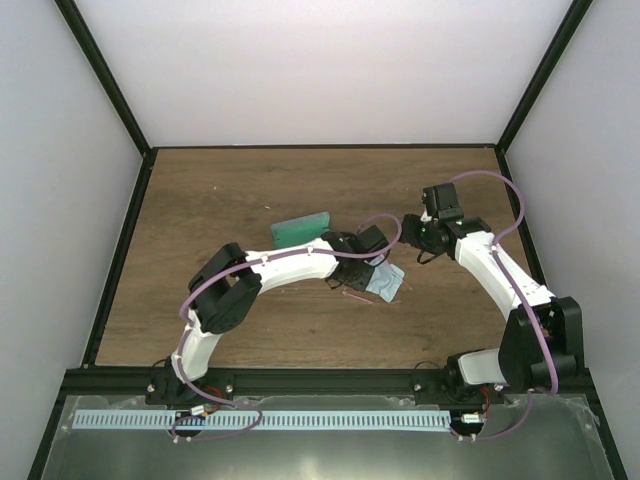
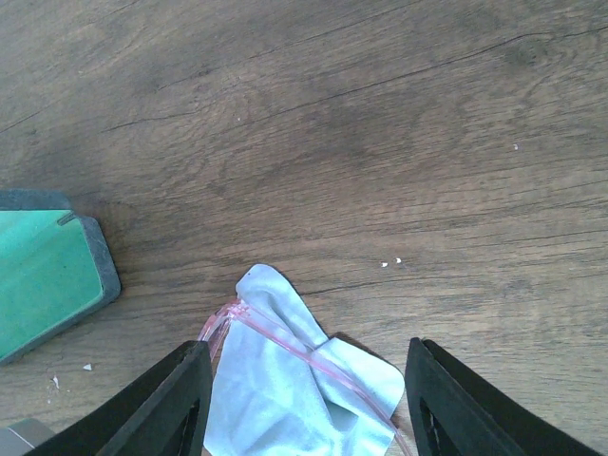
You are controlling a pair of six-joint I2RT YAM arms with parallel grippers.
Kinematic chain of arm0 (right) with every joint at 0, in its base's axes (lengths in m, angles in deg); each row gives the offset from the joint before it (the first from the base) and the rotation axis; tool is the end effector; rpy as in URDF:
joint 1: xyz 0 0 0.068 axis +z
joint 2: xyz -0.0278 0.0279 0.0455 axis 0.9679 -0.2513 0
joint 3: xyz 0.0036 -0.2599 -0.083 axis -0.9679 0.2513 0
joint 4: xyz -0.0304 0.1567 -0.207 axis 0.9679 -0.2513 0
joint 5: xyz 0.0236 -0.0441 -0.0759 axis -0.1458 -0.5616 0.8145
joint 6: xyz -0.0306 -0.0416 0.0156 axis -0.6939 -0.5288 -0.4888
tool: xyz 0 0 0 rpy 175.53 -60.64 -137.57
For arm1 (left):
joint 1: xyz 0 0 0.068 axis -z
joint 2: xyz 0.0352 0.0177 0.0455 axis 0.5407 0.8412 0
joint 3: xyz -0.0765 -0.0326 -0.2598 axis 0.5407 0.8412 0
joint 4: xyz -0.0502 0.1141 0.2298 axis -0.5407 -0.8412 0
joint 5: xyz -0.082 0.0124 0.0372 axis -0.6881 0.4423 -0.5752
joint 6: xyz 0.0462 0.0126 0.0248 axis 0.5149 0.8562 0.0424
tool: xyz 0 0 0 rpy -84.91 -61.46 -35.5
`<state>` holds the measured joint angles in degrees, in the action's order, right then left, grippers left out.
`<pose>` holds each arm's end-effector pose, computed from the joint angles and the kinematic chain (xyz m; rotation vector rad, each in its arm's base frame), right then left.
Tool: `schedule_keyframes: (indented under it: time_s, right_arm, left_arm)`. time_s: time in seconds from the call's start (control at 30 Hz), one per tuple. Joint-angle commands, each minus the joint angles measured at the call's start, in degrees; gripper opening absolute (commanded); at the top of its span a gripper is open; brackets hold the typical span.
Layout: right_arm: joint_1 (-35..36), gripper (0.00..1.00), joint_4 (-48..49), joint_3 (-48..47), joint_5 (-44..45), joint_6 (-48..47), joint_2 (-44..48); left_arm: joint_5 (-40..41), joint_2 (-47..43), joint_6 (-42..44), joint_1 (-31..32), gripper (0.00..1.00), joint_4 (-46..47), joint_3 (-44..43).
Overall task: Organize the sunglasses
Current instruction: Pick up the sunglasses from the center of the board.
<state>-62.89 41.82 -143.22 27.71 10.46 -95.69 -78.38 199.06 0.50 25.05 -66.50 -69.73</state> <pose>0.2675 0.0627 0.2477 0.3330 2.5542 0.3890 0.2332 -0.3598 0.1755 0.7309 2.6897 -0.1588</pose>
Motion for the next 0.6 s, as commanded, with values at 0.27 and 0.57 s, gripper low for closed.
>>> schedule_keyframes:
  time_s: [0.27, 0.57]
  right_arm:
    - [-0.43, 0.57, 0.73, -0.22, -0.3, -1.16, 0.04]
    - [-0.52, 0.57, 0.62, -0.55, 0.11, -0.94, 0.69]
  left_arm:
    - [-1.31, 2.23, 1.28, -1.57, 0.04, -0.06, -1.35]
    - [-0.1, 0.25, 1.82, -1.58, 0.04, -4.67, -8.14]
